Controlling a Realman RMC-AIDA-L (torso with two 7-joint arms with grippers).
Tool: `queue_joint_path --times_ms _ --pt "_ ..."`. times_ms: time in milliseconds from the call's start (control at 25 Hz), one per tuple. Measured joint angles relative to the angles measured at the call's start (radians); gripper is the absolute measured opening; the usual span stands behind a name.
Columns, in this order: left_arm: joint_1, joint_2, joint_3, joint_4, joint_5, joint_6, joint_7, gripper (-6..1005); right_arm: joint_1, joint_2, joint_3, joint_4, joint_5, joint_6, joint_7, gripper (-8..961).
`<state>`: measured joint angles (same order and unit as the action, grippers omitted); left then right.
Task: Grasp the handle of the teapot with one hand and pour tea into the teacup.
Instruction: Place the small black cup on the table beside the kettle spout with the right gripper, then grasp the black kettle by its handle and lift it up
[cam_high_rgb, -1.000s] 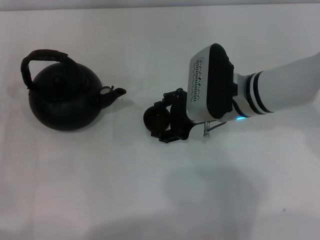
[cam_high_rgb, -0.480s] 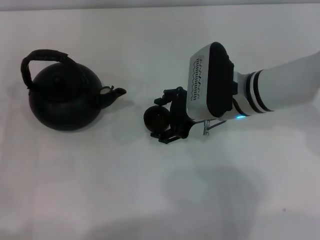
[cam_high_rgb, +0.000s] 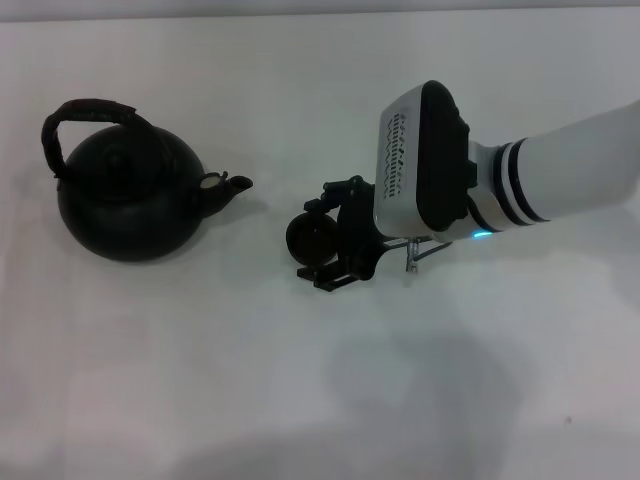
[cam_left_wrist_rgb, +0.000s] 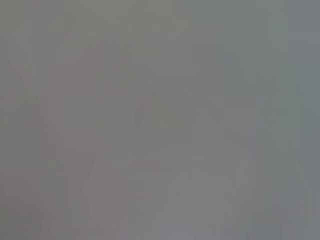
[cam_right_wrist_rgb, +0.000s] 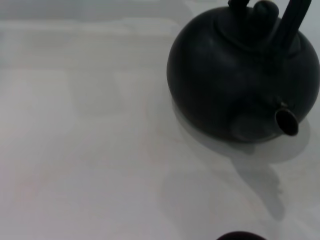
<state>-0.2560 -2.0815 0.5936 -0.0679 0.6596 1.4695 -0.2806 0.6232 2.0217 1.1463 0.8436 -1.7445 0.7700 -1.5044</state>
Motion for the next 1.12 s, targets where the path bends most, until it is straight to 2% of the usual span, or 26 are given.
queue_joint_path --times_ms 280,640,800,1120 --pt "0.006 -0.001 0.0 -0.003 0.0 0.0 0.0 611 -0.012 -0.003 0.057 0.008 0.021 0.038 -0.016 859" --pt "0.017 -0.002 0.0 -0.003 0.002 0.002 0.004 611 -0.068 -0.006 0.182 0.064 0.035 0.13 -0.054 859" --pt "0.041 0.0 0.027 0.003 0.02 0.025 0.005 611 -0.105 -0.007 0.302 0.091 0.055 0.202 -0.082 858" --pt "0.139 0.003 0.162 0.016 0.029 0.206 0.008 610 -0.178 -0.01 0.585 0.107 0.083 0.31 -0.141 858"
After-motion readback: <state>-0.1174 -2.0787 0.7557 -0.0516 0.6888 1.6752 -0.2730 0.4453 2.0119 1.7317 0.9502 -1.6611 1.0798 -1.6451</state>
